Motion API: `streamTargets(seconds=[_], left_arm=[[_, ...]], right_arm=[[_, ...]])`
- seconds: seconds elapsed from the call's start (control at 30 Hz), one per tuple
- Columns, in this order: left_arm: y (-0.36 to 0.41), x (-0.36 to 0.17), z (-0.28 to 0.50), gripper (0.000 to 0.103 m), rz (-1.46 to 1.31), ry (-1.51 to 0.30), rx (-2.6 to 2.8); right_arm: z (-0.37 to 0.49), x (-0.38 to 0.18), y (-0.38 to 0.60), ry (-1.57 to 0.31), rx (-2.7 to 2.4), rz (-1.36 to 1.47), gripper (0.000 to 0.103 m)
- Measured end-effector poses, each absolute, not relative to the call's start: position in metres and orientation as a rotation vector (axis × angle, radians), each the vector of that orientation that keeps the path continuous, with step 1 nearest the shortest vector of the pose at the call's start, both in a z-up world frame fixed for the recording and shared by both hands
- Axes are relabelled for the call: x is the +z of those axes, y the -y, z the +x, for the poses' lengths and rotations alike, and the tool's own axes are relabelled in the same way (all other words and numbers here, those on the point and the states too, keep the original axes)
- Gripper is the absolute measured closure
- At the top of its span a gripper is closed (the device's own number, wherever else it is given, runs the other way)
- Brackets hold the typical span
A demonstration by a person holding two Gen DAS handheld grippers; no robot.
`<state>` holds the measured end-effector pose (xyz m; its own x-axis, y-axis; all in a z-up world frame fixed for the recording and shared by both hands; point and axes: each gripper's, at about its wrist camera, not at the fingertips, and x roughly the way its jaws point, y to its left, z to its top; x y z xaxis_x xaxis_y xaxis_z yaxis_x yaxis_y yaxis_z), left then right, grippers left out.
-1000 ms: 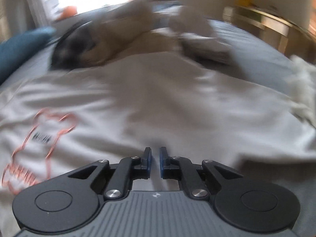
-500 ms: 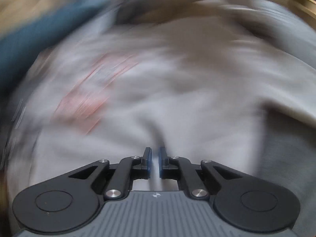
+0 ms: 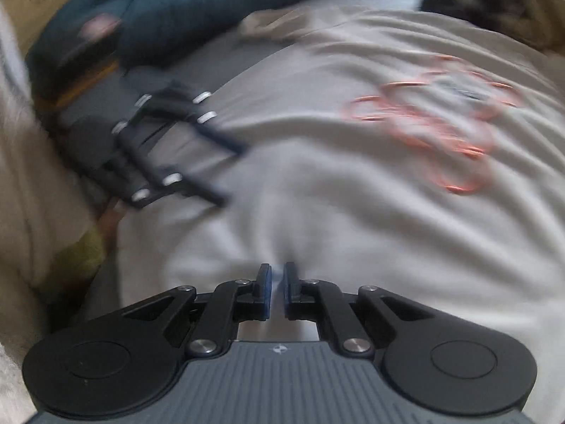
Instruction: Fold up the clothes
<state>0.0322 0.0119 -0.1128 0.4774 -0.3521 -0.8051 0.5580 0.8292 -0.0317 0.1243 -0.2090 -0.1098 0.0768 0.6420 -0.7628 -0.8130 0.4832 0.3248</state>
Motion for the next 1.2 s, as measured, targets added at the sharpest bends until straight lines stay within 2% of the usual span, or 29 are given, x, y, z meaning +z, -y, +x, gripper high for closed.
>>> streamTargets(seconds=[0.13,0.4,0.5,0.73,0.9,1.0,1.07,1.2], left_arm=[[-0.013,-0.112,0.030,0.051,0.251,-0.909,-0.562],[-0.006,-0.111,0.036,0.051,0.241,-0.883,-0.564],[-0.011,-0.113,0.034,0.051,0.233,-0.898,-0.561],[-0.026,-0.114,0.033,0.051,0.171,-0.922,-0.509],[-0.020,-0.111,0.043,0.051,0.154,-0.913,-0.524],[-0.017,-0.111,0.045,0.051,0.155,-0.914,-0.540],[-0.015,-0.112,0.044,0.051,0.163,-0.916,-0.544],[-0.012,-0.114,0.042,0.051,0.180,-0.921,-0.551]], right_arm=[[0.157,-0.093,0.246,-0.964,0.809,-0.164,0.095],[0.102,-0.101,0.177,-0.959,1.132,-0.175,0.095],[0.111,-0.109,0.175,-0.935,1.089,-0.218,0.097],[0.170,-0.093,0.301,-0.956,0.565,-0.107,0.096],[0.121,-0.084,0.293,-1.046,0.811,-0.065,0.095],[0.098,-0.090,0.295,-1.066,0.841,-0.151,0.095],[0.106,-0.097,0.321,-1.075,0.733,-0.115,0.098],[0.127,-0.087,0.380,-1.018,0.461,0.043,0.096]])
